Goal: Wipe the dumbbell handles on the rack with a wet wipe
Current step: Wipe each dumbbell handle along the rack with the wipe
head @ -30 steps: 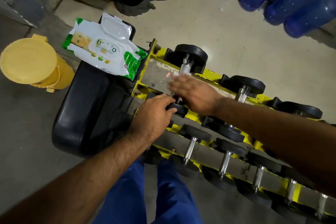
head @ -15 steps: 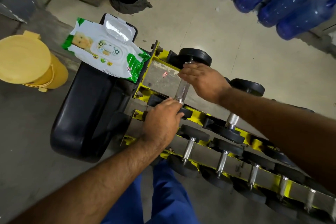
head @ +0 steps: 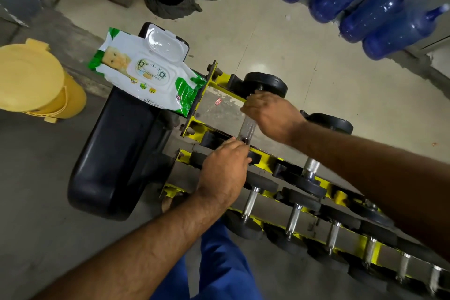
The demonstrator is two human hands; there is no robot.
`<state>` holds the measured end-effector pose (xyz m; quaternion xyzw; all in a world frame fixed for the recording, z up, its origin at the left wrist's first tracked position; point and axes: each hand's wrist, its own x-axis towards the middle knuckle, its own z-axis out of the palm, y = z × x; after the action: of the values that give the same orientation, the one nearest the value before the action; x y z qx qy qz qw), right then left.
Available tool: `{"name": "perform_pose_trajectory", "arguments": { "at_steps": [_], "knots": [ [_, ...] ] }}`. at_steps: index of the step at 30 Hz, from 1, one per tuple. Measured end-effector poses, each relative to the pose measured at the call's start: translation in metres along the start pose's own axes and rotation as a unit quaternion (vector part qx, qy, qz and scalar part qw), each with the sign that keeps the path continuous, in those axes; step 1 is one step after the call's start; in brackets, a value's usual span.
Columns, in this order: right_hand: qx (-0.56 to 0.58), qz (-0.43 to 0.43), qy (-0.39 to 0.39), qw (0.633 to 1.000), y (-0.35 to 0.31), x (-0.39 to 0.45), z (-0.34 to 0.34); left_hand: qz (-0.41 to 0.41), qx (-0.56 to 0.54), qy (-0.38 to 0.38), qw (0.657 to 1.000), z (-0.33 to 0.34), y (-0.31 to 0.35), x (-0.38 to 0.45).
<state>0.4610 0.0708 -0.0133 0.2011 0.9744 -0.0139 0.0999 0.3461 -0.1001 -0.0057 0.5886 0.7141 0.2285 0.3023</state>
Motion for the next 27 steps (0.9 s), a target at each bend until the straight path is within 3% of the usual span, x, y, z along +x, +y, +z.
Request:
{"name": "perform_pose_trajectory", "arguments": {
  "at_steps": [5,8,12,15,19,23,27],
  "knots": [
    [0.01,-0.07,-0.036,0.997,-0.001,0.001,-0.002,0.002,0.013,0.006,1.0,0.002,0.001,0.0],
    [-0.025,-0.01,-0.035,0.999,0.003,0.008,-0.008,0.003,0.023,0.011,1.0,0.003,0.003,-0.001],
    [0.028,-0.057,-0.075,0.995,-0.006,0.008,-0.007,-0.001,0.038,-0.002,0.999,0.004,0.002,0.0],
    [0.008,0.006,-0.054,0.998,0.002,0.011,-0.015,0.002,0.051,0.01,0.999,0.009,0.002,-0.001],
    [0.05,-0.109,-0.105,0.987,-0.016,0.002,-0.006,0.012,0.051,0.02,0.998,0.014,0.002,-0.002],
    [0.066,-0.007,-0.018,0.998,0.007,0.003,-0.01,0.025,0.061,0.037,0.997,0.017,0.003,-0.003],
    [0.099,-0.123,-0.058,0.986,-0.021,-0.009,0.001,0.031,0.043,0.05,0.997,0.018,-0.001,-0.004]
  ]
}}
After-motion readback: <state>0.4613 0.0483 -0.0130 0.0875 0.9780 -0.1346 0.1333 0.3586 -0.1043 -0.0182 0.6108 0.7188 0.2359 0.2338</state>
